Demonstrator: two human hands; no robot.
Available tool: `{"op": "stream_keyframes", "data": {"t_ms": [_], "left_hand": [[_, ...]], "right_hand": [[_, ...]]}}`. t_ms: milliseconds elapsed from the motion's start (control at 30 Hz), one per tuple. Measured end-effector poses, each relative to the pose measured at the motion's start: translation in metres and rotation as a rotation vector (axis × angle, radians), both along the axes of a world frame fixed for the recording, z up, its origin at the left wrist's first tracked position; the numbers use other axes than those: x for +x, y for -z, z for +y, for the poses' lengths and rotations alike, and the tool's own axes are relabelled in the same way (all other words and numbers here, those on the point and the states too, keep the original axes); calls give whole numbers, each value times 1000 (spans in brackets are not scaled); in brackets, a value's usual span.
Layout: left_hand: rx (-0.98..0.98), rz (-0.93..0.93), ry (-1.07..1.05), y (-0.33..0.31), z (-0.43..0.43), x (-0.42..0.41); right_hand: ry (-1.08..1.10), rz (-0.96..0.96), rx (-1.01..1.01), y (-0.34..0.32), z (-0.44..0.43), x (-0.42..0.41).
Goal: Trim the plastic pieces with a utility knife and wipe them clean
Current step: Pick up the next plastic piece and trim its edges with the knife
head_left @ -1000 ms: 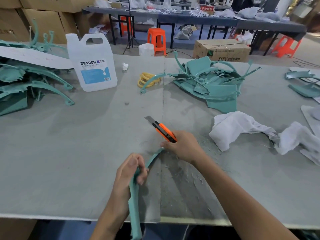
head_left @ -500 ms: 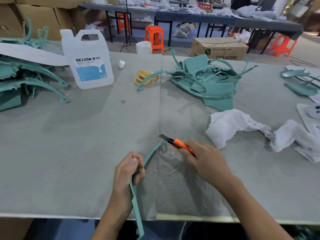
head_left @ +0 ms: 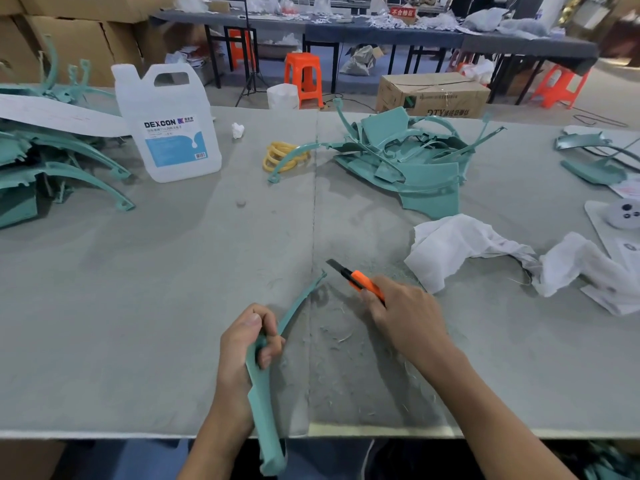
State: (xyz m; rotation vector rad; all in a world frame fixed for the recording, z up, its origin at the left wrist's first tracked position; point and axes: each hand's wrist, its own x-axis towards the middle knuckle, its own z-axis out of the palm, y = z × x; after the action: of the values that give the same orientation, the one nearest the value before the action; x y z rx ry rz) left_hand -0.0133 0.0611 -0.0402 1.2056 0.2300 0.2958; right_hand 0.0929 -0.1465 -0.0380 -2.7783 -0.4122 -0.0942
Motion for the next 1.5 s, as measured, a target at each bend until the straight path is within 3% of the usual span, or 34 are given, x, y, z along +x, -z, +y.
{"op": "stream_keyframes", "data": {"t_ms": [200, 367, 467, 633, 833, 967, 1033, 1233, 1400, 1500], "left_hand": [[42, 2, 10, -1, -1, 1], [-5, -5, -2, -2, -1, -1], [-9, 8, 1, -3, 0, 0], [-4, -6, 7, -6, -1, 1], [-4, 16, -10, -13, -1, 0], [-57, 37, -42, -22, -5, -1], [-87, 46, -43, -23, -4, -3], [-286, 78, -35, -29, 4, -7], [80, 360, -52, -32, 35, -24], [131, 377, -17, -36, 56, -45]], "right_hand": [[-118, 28, 78, 2, 6, -11], [8, 2, 3, -2, 4, 0], [-68, 17, 94, -2, 1, -6], [-174, -71, -66, 6, 5, -17], [-112, -97, -36, 13, 12, -16], [37, -130, 275, 3, 5, -6], [29, -137, 326, 0, 3, -7], [-98, 243, 634, 2, 38, -27], [-344, 404, 533, 7, 75, -33], [-376, 414, 360, 2, 87, -32]]}}
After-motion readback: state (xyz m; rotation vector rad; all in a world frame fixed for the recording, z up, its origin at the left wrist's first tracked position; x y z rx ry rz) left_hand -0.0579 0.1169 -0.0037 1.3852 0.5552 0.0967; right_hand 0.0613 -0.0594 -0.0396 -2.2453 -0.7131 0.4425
